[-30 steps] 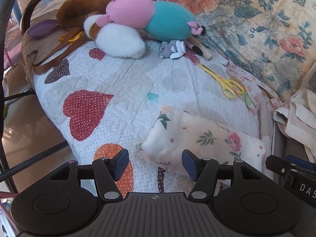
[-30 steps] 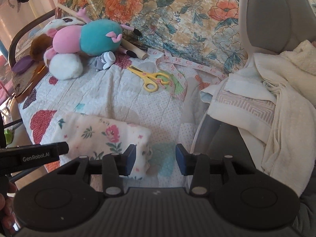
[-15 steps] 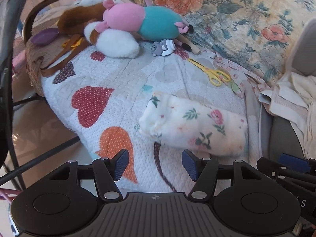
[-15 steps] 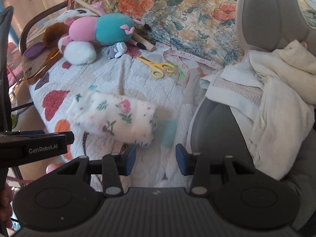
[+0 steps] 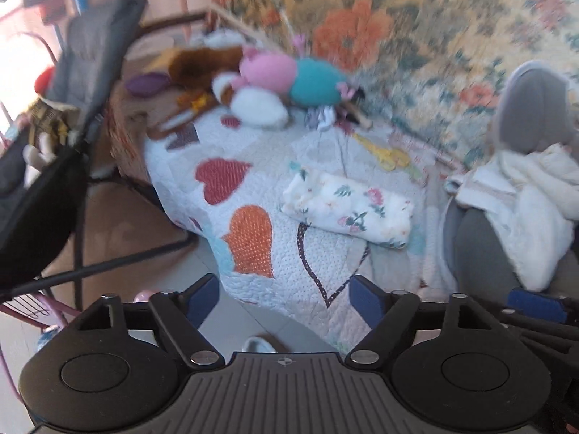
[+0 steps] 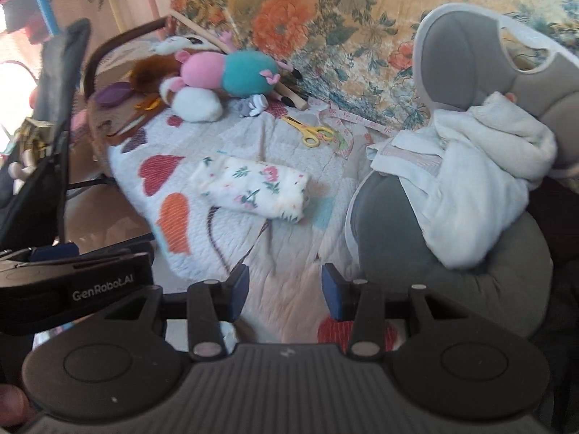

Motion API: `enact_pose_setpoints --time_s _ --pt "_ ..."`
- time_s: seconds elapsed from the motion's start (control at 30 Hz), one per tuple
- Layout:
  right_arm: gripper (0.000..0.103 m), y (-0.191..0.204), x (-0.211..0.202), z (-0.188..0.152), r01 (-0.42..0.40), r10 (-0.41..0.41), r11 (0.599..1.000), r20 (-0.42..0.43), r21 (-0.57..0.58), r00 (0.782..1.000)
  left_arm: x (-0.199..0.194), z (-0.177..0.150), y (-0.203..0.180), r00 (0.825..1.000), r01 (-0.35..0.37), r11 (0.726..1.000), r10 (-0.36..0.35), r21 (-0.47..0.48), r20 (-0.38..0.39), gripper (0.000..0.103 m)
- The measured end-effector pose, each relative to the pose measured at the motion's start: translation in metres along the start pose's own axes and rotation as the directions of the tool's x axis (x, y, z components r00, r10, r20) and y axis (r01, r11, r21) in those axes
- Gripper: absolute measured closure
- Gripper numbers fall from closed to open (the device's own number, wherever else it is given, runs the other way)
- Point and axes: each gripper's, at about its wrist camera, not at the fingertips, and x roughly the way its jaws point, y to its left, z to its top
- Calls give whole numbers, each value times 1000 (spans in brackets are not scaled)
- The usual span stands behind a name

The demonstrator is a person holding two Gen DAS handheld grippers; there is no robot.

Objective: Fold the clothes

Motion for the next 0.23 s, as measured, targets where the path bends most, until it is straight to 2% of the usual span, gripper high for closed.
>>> enact_pose_setpoints --time_s 0.1,0.23 --pt "60 1 -37 -19 -11 11 1000 0 4 1000 -49 -17 0 999 -26 1000 27 -16 40 13" --pt "60 0 -88 -51 -28 28 1000 -19 -4 999 -113 -44 8 1000 -22 997 23 -70 7 10"
